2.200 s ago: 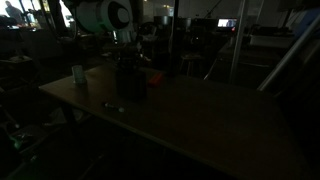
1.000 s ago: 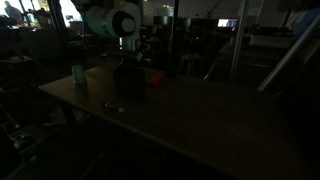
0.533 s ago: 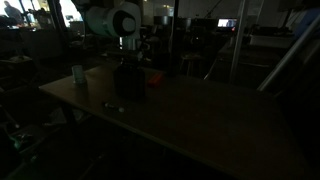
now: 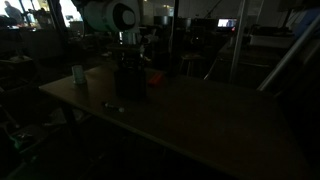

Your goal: Pick up the towel from the table and put it in the black object.

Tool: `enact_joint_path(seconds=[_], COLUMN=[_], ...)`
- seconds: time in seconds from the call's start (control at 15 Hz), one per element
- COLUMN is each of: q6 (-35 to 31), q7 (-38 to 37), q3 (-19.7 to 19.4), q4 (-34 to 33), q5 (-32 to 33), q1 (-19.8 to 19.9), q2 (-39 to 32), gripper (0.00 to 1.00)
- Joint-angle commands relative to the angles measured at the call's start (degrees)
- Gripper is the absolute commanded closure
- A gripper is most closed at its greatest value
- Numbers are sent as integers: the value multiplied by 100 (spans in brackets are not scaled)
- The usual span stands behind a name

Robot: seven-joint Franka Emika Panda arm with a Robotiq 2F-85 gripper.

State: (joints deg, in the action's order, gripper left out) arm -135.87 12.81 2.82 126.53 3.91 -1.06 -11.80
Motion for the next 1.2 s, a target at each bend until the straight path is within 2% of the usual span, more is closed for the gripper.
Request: enact_joint_path(seconds=[0.0, 0.13, 0.2, 0.53, 0.73, 0.8, 1.13], q6=[167, 200, 214, 253, 202, 185, 219], q7=[-14, -15, -24, 60, 453, 185, 197], q3=[-36, -36, -36, 4, 42, 6, -4], q4=[85, 75, 69, 68, 158, -9, 24], q5=[216, 306, 369, 547, 296, 420, 413], q1=[-16, -25, -33, -70, -150, -112, -123], q2=[458, 667, 793, 1444, 1922, 1491, 1477], gripper=[19, 3, 0, 0, 0, 0, 0])
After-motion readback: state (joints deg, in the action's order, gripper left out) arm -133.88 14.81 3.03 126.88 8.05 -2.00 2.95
